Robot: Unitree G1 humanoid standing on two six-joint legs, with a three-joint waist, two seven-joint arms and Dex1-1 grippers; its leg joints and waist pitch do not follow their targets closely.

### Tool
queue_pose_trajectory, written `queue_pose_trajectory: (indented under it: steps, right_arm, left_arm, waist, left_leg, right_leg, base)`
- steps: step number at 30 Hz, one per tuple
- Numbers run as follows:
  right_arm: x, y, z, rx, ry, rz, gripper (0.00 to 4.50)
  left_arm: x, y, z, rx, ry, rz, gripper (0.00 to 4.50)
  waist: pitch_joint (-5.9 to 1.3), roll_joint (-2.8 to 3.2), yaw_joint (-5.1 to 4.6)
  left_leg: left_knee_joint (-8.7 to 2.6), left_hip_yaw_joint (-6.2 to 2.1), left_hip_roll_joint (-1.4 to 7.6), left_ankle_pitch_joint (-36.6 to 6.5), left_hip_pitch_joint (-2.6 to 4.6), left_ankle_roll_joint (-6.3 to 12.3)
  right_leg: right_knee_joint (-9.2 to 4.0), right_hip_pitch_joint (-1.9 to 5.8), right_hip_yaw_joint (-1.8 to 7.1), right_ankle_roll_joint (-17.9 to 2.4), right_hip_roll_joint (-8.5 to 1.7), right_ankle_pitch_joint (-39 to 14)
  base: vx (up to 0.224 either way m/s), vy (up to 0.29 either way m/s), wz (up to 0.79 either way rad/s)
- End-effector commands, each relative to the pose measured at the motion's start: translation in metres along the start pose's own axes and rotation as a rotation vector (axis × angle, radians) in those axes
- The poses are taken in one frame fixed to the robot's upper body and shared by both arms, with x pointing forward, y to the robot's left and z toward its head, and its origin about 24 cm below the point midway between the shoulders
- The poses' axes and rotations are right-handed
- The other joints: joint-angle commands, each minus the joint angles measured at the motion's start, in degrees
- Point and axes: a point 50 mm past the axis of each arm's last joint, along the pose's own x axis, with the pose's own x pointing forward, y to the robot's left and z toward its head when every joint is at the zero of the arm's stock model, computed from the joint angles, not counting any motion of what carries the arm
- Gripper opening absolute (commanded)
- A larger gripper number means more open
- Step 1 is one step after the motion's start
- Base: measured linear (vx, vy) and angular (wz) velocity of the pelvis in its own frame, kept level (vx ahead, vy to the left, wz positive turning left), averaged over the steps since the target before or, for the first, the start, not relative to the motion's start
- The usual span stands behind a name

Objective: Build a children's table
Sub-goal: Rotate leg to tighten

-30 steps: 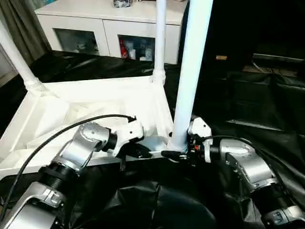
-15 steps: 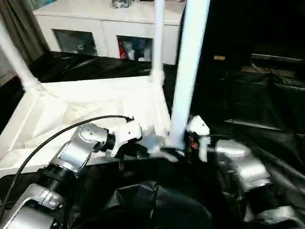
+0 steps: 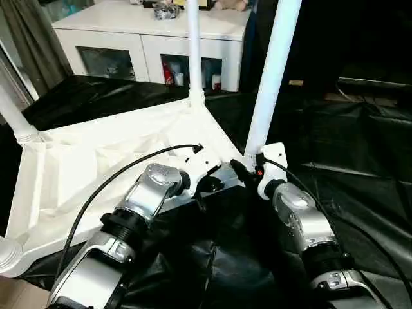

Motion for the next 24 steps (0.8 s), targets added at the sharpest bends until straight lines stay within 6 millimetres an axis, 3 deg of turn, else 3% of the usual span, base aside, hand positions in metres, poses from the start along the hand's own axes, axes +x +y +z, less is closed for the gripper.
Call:
queue_pose_trajectory:
  steps: [1,2,6,9,11,15,17,19,22,23,24]
  right_arm:
    - [0.007,0.047,-0.013,0.012,0.056,0.304,3.70]
    - [0.007,0.047,-0.013,0.012,0.056,0.304,3.96]
    - [-0.010,0.026,0.001,-0.107,0.034,0.456,3.96]
    - [-0.020,0.017,0.007,-0.157,0.040,0.544,3.96]
    - [-0.026,0.012,0.010,-0.200,0.059,0.600,3.96]
    - [-0.032,0.005,0.014,-0.279,0.098,0.671,3.96]
    - [-0.034,0.004,0.016,-0.298,0.109,0.704,3.96]
    - [-0.036,0.003,0.018,-0.293,0.120,0.750,3.96]
    - [-0.037,0.004,0.016,-0.285,0.138,0.785,3.80]
    - [-0.037,0.005,0.016,-0.279,0.139,0.794,3.69]
    - [-0.036,0.007,0.016,-0.273,0.135,0.798,3.62]
  left_arm:
    - [0.002,-0.003,0.025,0.069,-0.108,-0.008,0.00]
    - [0.002,-0.003,0.025,0.069,-0.108,-0.008,0.00]
    - [-0.014,-0.008,0.013,0.134,-0.093,-0.161,0.00]
    - [-0.026,-0.009,0.005,0.160,-0.065,-0.235,0.00]
    - [-0.034,-0.010,-0.001,0.191,-0.050,-0.295,0.00]
    - [-0.047,-0.010,-0.011,0.229,-0.007,-0.369,0.00]
    - [-0.052,-0.008,-0.015,0.237,0.014,-0.380,0.00]
    - [-0.056,-0.004,-0.019,0.239,0.031,-0.368,0.00]
    - [-0.058,-0.003,-0.018,0.232,0.028,-0.362,0.00]
    - [-0.058,-0.003,-0.018,0.231,0.025,-0.358,0.00]
    - [-0.059,-0.003,-0.018,0.230,0.022,-0.357,0.00]
  waist:
    - [-3.03,0.07,-0.33]
    - [-2.99,-0.06,-0.43]
    - [-3.42,-0.28,-0.65]
    - [-4.38,-0.06,-0.64]
    - [-4.53,0.07,-0.44]
    - [-4.67,0.03,0.00]
    - [-4.34,-0.02,0.31]
    - [-4.02,-0.32,0.36]
    - [-3.94,-0.24,0.34]
    - [-3.95,-1.02,0.24]
    - [-3.95,-0.86,0.38]
  left_leg:
    - [-5.28,-2.46,3.82,-19.9,0.98,-1.18]
    - [-5.26,-2.45,3.81,-19.9,1.04,-1.08]
    - [-4.91,-2.28,3.96,-14.6,0.21,1.08]
    - [-3.80,-1.96,3.89,-6.4,-0.06,3.91]
    - [-3.19,-1.77,3.82,-2.8,-0.54,6.76]
    - [-2.90,-1.63,3.99,-3.8,-0.28,7.66]
    - [-3.16,-1.59,4.15,-5.7,-0.27,7.06]
    - [-3.55,-1.50,4.28,-9.4,0.03,5.12]
    - [-3.75,-1.58,4.29,-10.0,-0.05,3.81]
    - [-3.77,-1.48,4.23,-9.8,-0.13,3.91]
    - [-3.75,-1.54,4.23,-9.2,-0.18,3.91]
  right_leg:
    - [-5.56,1.21,3.29,-9.4,-6.06,-19.3]
    - [-5.60,1.14,3.29,-9.5,-6.04,-19.5]
    - [-4.86,1.85,3.32,-10.7,-6.16,-13.5]
    - [-3.25,1.88,2.99,-13.3,-5.64,-0.7]
    - [-2.49,1.78,2.64,-15.0,-5.44,6.4]
    - [-2.48,1.42,2.61,-15.3,-5.42,5.7]
    - [-2.81,1.16,2.57,-14.8,-5.35,1.7]
    - [-3.31,1.00,2.73,-14.5,-5.39,-3.9]
    - [-3.45,1.02,2.85,-13.8,-5.53,-6.4]
    - [-3.50,1.15,2.84,-13.7,-5.52,-6.3]
    - [-3.44,1.12,2.89,-13.6,-5.71,-6.8]
  base:
    - [0.000,0.000,0.00]
    - [0.000,0.000,0.00]
    - [0.000,0.000,0.00]
    - [0.000,0.000,0.00]
    - [0.000,0.000,0.00]
    - [0.000,0.000,0.00]
    - [0.000,0.000,0.00]
    - [0.000,0.000,0.00]
    - [0.000,0.000,0.00]
    - [0.000,0.000,0.00]
    - [0.000,0.000,0.00]
